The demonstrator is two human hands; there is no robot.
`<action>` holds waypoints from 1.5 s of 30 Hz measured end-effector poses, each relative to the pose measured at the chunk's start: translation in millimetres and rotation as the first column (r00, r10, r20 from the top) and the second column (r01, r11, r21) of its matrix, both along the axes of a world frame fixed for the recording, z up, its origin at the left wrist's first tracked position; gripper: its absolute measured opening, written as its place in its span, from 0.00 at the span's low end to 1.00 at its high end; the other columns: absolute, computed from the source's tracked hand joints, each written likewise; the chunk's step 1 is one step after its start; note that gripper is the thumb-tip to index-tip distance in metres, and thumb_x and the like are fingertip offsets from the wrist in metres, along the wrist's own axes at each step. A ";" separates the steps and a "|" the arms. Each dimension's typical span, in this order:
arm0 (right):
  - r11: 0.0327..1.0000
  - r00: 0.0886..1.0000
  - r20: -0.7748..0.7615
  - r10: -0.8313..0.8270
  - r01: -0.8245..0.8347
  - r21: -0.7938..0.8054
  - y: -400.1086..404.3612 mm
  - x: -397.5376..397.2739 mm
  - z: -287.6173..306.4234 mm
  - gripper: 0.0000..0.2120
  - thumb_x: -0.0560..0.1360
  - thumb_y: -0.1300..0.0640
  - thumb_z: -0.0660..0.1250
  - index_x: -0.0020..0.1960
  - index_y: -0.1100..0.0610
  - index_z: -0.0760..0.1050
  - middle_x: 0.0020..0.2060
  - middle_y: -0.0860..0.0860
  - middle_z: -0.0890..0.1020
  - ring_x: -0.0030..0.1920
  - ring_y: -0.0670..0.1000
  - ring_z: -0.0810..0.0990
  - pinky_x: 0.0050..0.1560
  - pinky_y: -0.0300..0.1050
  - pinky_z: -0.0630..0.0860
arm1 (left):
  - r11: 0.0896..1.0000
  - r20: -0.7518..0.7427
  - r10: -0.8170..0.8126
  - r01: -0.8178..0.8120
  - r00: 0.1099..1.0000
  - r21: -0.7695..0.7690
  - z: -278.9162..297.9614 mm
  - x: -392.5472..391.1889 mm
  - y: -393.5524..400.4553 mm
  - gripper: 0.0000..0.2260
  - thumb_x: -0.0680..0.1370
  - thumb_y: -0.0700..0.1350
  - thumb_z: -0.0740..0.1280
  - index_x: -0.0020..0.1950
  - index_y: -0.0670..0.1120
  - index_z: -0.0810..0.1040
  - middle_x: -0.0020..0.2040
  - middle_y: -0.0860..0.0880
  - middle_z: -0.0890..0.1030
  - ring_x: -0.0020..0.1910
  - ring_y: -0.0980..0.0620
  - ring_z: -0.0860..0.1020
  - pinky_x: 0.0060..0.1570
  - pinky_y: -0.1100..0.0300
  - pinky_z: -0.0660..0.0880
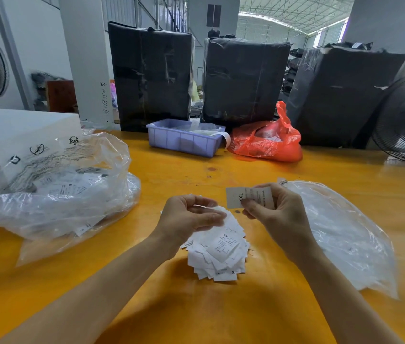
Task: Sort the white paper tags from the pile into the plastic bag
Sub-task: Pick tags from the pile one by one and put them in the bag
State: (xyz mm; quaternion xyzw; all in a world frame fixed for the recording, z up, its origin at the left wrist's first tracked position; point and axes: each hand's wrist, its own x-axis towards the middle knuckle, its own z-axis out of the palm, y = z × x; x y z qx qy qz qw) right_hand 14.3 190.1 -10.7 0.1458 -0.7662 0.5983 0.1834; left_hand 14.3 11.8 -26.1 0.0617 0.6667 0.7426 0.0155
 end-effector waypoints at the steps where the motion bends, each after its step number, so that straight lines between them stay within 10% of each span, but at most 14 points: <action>1: 1.000 1.000 -0.007 0.004 -0.004 0.010 -0.2 0.1 -0.2 0.09 0.70 0.68 0.71 0.41 0.55 0.76 0.36 0.54 0.82 0.33 0.48 0.82 0.33 0.37 0.79 | 1.000 -0.002 0.005 -0.005 1.000 -0.010 -0.2 -0.2 0.4 0.10 0.69 0.34 0.74 0.47 0.41 0.78 0.39 0.45 0.85 0.38 0.52 0.84 0.36 0.66 0.78; 12: 0.983 0.998 -0.057 -0.026 0.036 0.182 -2.3 2.8 -2.1 0.09 0.70 0.66 0.73 0.40 0.53 0.77 0.40 0.60 0.81 0.39 0.62 0.81 0.39 0.63 0.78 | 0.998 -0.015 0.012 -0.013 1.000 -0.059 -0.4 1.2 2.3 0.12 0.67 0.36 0.76 0.47 0.42 0.79 0.38 0.44 0.85 0.37 0.52 0.84 0.36 0.65 0.78; 27: 0.943 0.966 0.223 0.133 -0.192 0.272 0.3 1.1 -2.2 0.04 0.73 0.64 0.70 0.46 0.65 0.78 0.36 0.58 0.80 0.32 0.45 0.78 0.33 0.36 0.77 | 0.994 -0.034 -0.021 0.017 0.999 -0.110 -2.6 0.6 1.8 0.07 0.69 0.35 0.74 0.45 0.42 0.80 0.37 0.45 0.85 0.35 0.51 0.84 0.33 0.64 0.78; 45: 0.977 0.881 0.426 0.207 -0.209 -0.041 -0.8 1.2 -4.6 0.07 0.74 0.63 0.68 0.50 0.65 0.79 0.37 0.57 0.80 0.31 0.45 0.78 0.34 0.36 0.76 | 0.994 0.146 -0.089 0.079 0.985 0.071 -2.3 2.4 4.2 0.07 0.72 0.38 0.71 0.49 0.37 0.81 0.41 0.40 0.85 0.37 0.45 0.84 0.32 0.64 0.78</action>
